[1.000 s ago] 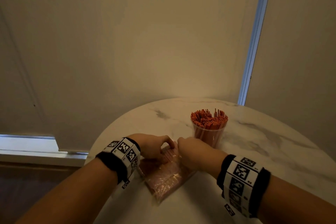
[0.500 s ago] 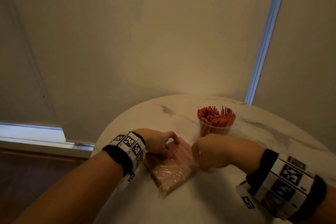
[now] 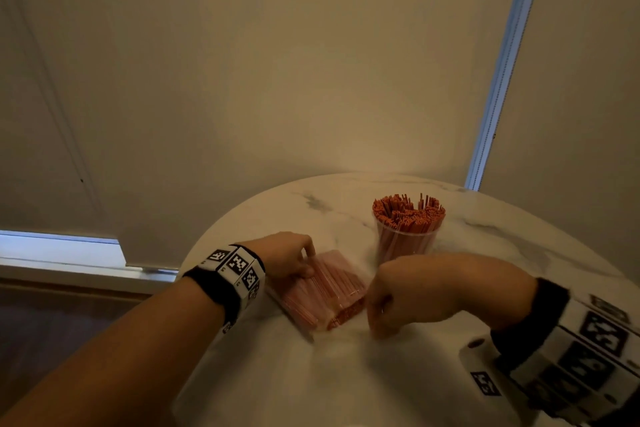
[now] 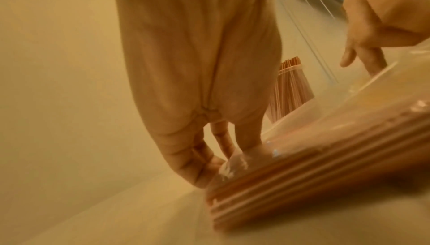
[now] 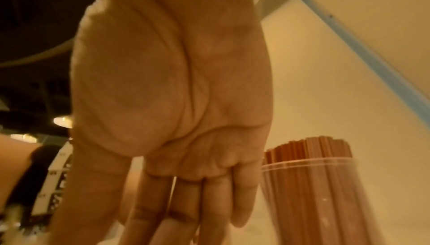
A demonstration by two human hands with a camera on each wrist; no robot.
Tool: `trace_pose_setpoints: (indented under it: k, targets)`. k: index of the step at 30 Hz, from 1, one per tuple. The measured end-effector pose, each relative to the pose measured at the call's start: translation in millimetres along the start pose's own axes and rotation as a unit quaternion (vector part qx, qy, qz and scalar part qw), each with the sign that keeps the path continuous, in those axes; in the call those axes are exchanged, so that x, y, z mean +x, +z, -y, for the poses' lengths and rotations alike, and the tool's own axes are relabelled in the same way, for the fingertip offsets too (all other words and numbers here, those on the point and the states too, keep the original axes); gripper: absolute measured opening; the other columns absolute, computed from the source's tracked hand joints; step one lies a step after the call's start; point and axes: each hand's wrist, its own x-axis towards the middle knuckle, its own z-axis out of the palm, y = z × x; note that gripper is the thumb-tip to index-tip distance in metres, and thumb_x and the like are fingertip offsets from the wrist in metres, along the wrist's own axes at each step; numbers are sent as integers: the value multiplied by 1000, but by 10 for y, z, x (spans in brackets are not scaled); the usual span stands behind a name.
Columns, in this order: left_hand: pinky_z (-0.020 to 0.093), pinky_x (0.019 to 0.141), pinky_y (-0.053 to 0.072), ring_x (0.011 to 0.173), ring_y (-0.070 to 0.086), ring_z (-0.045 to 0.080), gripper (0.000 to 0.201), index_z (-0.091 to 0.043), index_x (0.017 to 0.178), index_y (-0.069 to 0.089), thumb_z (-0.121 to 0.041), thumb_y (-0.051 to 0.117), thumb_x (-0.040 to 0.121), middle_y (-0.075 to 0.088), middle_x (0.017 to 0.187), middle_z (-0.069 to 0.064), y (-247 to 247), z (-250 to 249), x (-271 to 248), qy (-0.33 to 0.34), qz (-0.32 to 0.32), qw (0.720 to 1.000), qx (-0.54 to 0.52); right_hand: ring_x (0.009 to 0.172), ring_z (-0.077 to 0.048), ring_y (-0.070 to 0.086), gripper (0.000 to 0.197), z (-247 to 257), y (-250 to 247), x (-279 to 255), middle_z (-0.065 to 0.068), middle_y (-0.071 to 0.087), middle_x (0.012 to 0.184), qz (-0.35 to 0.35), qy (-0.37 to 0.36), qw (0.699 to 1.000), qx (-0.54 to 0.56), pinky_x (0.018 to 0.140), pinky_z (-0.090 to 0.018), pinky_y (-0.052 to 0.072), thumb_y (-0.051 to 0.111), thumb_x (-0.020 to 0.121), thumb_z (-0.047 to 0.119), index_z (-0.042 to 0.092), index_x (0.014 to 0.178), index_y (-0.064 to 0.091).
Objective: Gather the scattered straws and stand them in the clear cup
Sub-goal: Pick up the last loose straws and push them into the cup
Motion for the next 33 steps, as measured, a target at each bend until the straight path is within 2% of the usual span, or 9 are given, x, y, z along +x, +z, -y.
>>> trace_pose_setpoints:
  k: [4,6,9,13,18,21,23,27,33]
  targets:
    - [26,80,39,95,53,15,26,-22,119,65,-35,69,97,66,121,2,-12,-8,46,13,-20,1000,-9,98,-14,65,25,-8,79,115,4,75,103,-35,47,998,-29,93,-33,51,50,102,28,18,118,67]
    - [26,79,38,94,52,16,18,-22,115,67,-30,63,100,67,121,3,-11,-29,60,20,-32,999,0,93,-24,66,24,9,128,224,-5,72,103,-94,76,988,-92,83,-36,55,56,97,22,14,115,70]
    - [26,80,37,95,52,17,21,-20,119,66,-25,54,103,66,120,3,-59,-76,50,37,-35,999,10,74,-26,58,23,58,194,378,-8,63,88,-187,130,968,-107,66,-34,49,53,98,25,10,105,69]
    - [27,80,37,97,55,19,22,-15,122,63,-22,48,108,66,113,4,-139,-73,23,61,-55,996,-27,81,-30,64,19,120,218,536,-11,66,98,-229,158,952,-130,62,-35,45,52,97,15,8,105,68]
    - [19,63,40,80,57,9,18,-20,106,62,-16,44,108,63,91,-10,-122,1,44,28,-41,997,-51,87,-30,63,18,75,225,555,-14,64,105,-208,134,964,-98,64,-34,43,49,96,5,4,109,61]
    - [15,54,38,70,55,-1,18,-24,102,61,-20,44,108,59,81,-18,-133,26,67,15,-42,997,-61,78,-28,58,20,63,225,507,-7,56,85,-167,147,968,-119,64,-36,49,51,95,8,6,113,60]
    - [14,53,42,69,58,0,19,-25,100,62,-21,45,108,64,82,-14,-153,49,81,3,-37,996,-75,72,-28,55,23,72,243,474,-5,50,78,-146,154,968,-133,63,-35,50,52,95,11,7,116,60]
    - [26,59,46,76,59,10,15,-30,104,61,-31,47,107,62,95,-8,-206,76,65,-21,-21,998,-64,89,-32,67,22,39,294,450,-13,67,103,-121,142,971,-147,74,-37,55,56,97,18,4,111,67]
    - [25,57,43,83,60,16,26,-20,123,67,-29,48,107,64,112,0,-264,101,39,-55,-27,998,-32,98,-32,66,29,2,335,459,-11,65,112,-107,145,975,-126,86,-41,57,50,100,24,7,119,62]
